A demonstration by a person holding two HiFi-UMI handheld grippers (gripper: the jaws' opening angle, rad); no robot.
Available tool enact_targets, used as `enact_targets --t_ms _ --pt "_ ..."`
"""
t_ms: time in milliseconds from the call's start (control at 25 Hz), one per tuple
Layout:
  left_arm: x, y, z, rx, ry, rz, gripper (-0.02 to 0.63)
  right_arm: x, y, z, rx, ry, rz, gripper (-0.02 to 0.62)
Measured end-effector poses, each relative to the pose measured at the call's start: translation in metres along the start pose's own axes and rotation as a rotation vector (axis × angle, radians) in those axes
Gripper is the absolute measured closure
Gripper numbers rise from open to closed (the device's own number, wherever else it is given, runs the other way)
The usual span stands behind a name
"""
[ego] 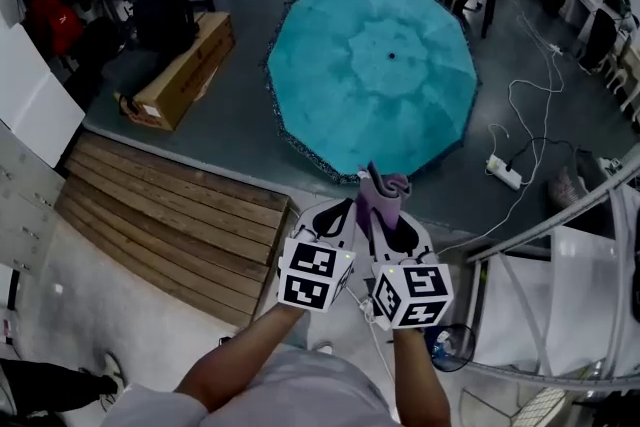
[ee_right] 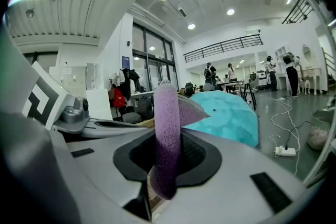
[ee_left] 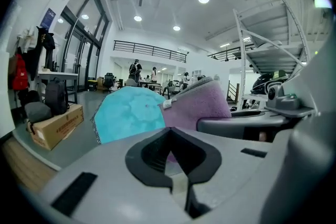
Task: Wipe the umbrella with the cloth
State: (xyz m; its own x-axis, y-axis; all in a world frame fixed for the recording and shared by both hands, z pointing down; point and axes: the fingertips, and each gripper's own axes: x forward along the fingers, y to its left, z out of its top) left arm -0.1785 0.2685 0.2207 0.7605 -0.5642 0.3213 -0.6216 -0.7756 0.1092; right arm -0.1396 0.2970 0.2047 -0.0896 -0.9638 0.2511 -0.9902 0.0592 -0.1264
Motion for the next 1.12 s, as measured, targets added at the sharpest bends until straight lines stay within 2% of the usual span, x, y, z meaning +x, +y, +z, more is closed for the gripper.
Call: enact_targets --t_ms 480,680,880,1120 --pt "0.108 0.127 0.013 -0.068 0.056 0.02 0.601 0.166 -0.019 0.015 0.007 0.07 0.031 0.517" --pt "0.146 0.189 0.018 -0.114 0.061 0.035 0.601 0.239 -0.016 0.017 -0.041 0.131 0.062 0.518" --pt "0.175 0.258 0.009 -0.172 0.073 0.069 0.601 0.312 -0.008 0.013 -0.094 0.199 0.106 0.517" --pt "0.198 0.325 -0.017 -0.227 0.076 0.126 0.601 0.391 0.006 -0.01 -0.149 0.284 0.186 0.517"
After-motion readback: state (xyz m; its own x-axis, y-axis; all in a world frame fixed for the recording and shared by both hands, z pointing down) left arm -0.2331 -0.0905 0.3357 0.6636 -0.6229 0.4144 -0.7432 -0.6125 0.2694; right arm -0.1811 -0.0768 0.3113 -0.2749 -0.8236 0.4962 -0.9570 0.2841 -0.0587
